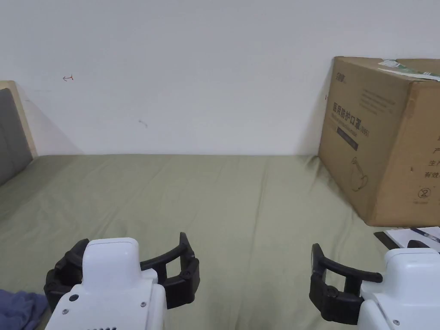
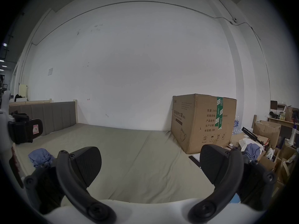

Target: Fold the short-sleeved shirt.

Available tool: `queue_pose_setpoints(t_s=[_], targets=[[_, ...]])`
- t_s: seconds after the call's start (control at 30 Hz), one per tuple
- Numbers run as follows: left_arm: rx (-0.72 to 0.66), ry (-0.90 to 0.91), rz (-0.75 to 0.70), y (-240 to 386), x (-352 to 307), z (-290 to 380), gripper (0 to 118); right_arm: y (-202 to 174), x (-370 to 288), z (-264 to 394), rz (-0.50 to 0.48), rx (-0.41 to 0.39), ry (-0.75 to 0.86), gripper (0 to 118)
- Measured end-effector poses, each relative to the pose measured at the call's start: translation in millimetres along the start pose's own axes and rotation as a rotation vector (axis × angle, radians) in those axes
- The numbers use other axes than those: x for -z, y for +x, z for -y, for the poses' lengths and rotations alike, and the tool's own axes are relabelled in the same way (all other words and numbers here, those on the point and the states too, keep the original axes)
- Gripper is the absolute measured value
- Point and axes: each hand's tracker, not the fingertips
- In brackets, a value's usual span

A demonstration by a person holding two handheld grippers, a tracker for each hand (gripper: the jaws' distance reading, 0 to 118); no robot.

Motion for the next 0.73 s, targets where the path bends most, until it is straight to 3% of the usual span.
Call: queue_pose_setpoints(t_s=[0.17,0.73], targets=[[-0.029,-0.126,-0.066,5.0,6.2,0.9,118,-5.4,0.9,4.9,-0.018,-0.007,-0.025,118],[0.005,-0.165,-0.076,17.0,12.4,12.1,118,-11.4,3.1,12.7,-0.039,-0.016,-0.059,118]])
